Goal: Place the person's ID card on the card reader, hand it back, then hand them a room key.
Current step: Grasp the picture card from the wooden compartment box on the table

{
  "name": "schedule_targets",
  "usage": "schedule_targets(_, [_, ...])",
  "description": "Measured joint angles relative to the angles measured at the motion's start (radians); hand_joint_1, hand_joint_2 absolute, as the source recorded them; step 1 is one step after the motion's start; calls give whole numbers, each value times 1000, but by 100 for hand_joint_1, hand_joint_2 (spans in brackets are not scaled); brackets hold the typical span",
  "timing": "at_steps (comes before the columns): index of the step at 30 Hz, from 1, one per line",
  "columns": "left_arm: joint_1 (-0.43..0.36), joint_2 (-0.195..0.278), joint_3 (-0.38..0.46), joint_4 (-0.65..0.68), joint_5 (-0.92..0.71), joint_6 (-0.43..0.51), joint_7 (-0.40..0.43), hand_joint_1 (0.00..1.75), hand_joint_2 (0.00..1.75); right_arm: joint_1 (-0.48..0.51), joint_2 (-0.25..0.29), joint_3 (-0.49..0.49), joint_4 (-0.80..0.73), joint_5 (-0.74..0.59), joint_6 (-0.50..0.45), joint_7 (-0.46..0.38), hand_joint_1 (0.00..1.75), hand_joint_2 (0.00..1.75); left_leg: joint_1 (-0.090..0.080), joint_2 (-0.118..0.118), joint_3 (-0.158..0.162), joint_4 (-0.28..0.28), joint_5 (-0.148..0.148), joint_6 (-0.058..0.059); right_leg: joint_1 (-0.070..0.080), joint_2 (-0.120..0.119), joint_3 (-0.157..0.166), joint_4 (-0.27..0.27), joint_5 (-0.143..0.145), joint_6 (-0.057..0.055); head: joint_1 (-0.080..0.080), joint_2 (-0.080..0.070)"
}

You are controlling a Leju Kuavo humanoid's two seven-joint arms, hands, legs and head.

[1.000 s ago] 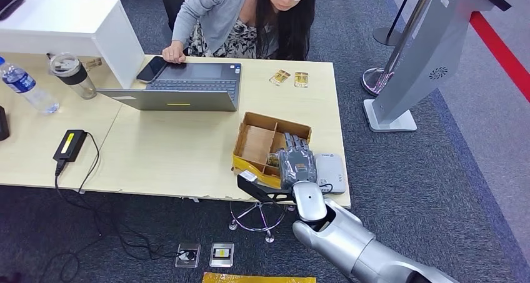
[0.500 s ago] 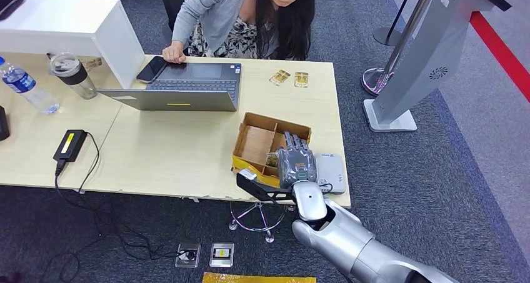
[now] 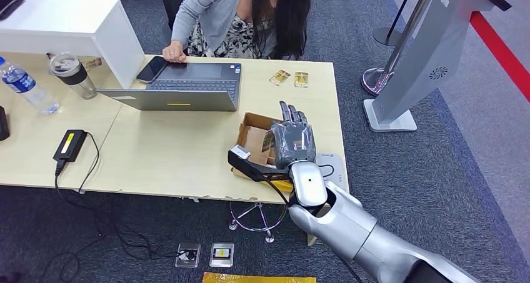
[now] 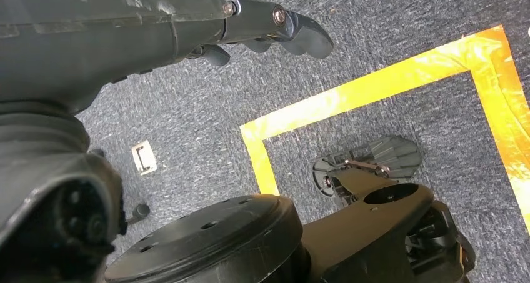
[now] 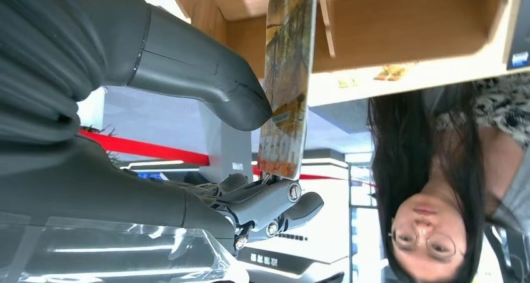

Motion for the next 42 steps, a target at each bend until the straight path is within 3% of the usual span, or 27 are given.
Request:
schedule_targets(13, [0, 0, 0, 0, -10, -2, 0, 0, 0, -5, -12, -15, -29, -22, -2, -3, 175, 175, 0, 0, 0, 0, 0, 0, 0, 0, 0, 0, 0, 0, 0, 0])
schedule_targets(18, [0, -2, 0, 0, -20, 1, 1, 0, 0, -50, -11, -25, -22, -61, 9, -33, 175, 175, 0, 0, 0, 0, 0, 0, 0, 0, 0, 0, 0, 0, 0, 0])
schedule_targets(29, [-13, -6, 0, 0, -44, -24, 12, 0, 0, -146, 23, -29, 59, -94, 36, -45, 175, 175, 0, 0, 0, 0, 0, 0, 0, 0, 0, 0, 0, 0, 0, 0])
schedule_targets(42, [-24, -6, 0, 0, -56, -40, 20, 0, 0, -162, 50, -29, 137, -109, 36, -46, 175, 175, 0, 0, -1, 0, 0, 0, 0, 0, 0, 0, 0, 0, 0, 0])
